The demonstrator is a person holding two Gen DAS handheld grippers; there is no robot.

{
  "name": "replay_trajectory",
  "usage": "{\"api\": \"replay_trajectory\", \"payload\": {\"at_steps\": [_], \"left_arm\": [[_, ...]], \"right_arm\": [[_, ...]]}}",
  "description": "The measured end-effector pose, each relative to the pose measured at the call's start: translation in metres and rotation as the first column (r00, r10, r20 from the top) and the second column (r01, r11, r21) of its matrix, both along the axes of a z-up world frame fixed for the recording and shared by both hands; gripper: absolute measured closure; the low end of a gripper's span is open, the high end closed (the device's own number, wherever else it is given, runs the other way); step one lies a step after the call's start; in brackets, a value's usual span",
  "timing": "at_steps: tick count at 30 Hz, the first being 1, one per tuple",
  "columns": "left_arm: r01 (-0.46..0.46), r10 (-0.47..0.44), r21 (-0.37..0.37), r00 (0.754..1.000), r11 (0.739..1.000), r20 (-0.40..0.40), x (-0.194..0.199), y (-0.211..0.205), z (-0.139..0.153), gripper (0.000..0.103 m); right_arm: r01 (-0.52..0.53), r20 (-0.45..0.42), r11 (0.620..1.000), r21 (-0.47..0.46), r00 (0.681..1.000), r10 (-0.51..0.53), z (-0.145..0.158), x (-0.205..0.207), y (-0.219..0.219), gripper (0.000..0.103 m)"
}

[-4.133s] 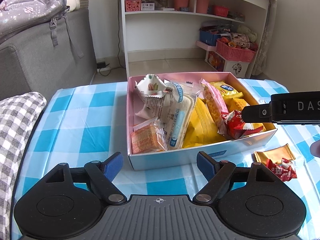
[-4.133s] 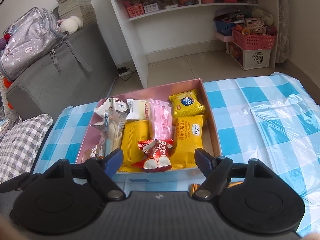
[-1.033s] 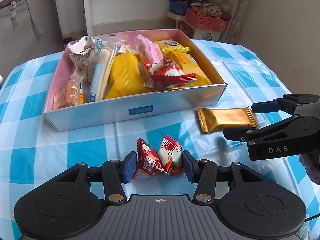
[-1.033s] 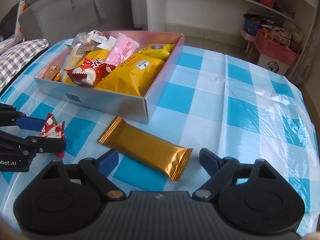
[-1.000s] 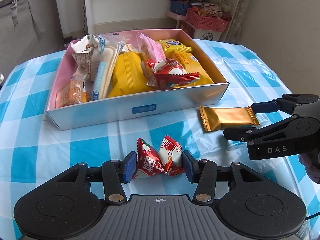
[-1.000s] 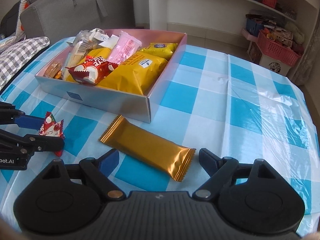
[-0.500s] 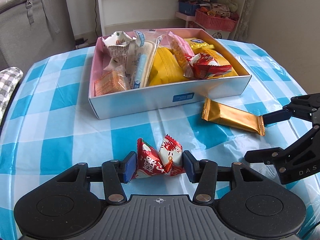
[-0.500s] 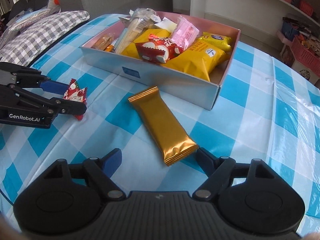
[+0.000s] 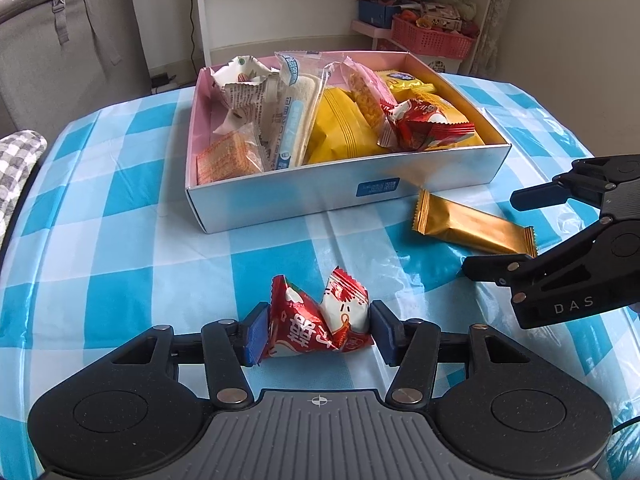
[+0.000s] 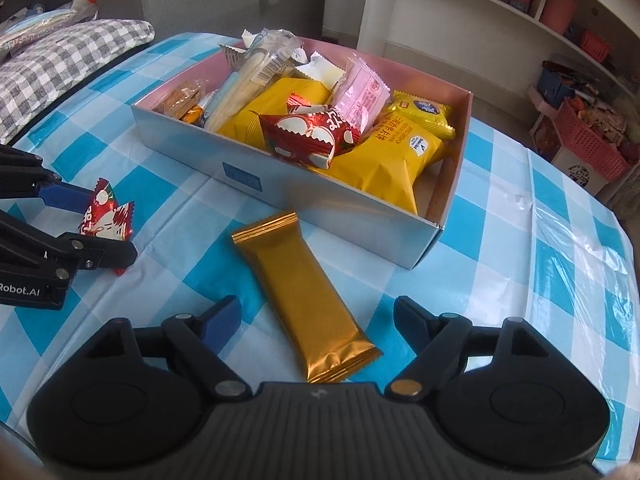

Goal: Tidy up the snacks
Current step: 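Grasp the gold-wrapped bar with the right tool while the left tool grasps two red candies, then carry the gold bar and candies into the pink tray and open both tools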

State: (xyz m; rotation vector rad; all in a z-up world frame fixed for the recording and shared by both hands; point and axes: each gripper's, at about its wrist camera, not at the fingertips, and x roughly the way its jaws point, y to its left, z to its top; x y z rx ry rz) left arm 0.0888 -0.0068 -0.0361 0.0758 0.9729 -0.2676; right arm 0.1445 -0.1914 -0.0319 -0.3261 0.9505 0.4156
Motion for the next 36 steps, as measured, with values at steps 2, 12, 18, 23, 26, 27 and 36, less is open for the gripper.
{"api": "replay_trajectory", "payload": {"at_steps": [2,12,18,23,26,27,36], "left_arm": [[0.000,0.000,-0.011,1.000,1.000,-0.008,0.001,0.002,-0.002,0.048],[0.014,-0.014,0.005,1.000,1.000,-0.001,0.002,0.002,-0.005,0.046],[0.001,-0.001,0.000,1.000,1.000,-0.002,0.002,0.005,-0.003,0.050],[-0.023,0.023,-0.010,1.000,1.000,-0.010,0.003,0.009,-0.002,0.053],[-0.026,0.026,-0.016,1.000,1.000,-0.011,0.002,0.011,0.000,0.054],[-0.026,0.026,-0.017,1.000,1.000,-0.009,0.002,0.011,0.001,0.054],[-0.022,0.023,-0.045,1.000,0.999,0.017,-0.002,0.016,0.017,0.054]], "right_arm": [[0.011,-0.002,1.000,0.015,1.000,-0.011,-0.001,0.003,0.003,0.024],[-0.034,0.018,0.999,0.004,0.999,0.034,-0.003,-0.001,0.028,0.049],[-0.055,0.032,0.998,-0.010,0.998,0.055,0.000,-0.004,0.033,0.074],[-0.036,0.012,0.999,0.005,0.999,0.036,0.003,-0.001,0.034,0.076],[-0.021,-0.009,0.999,0.040,1.000,0.022,0.007,-0.001,0.031,0.076],[-0.019,-0.012,0.999,0.050,1.000,0.019,0.009,0.000,0.031,0.076],[0.019,-0.034,0.994,0.105,0.999,-0.015,0.026,-0.006,0.024,0.076]]}}
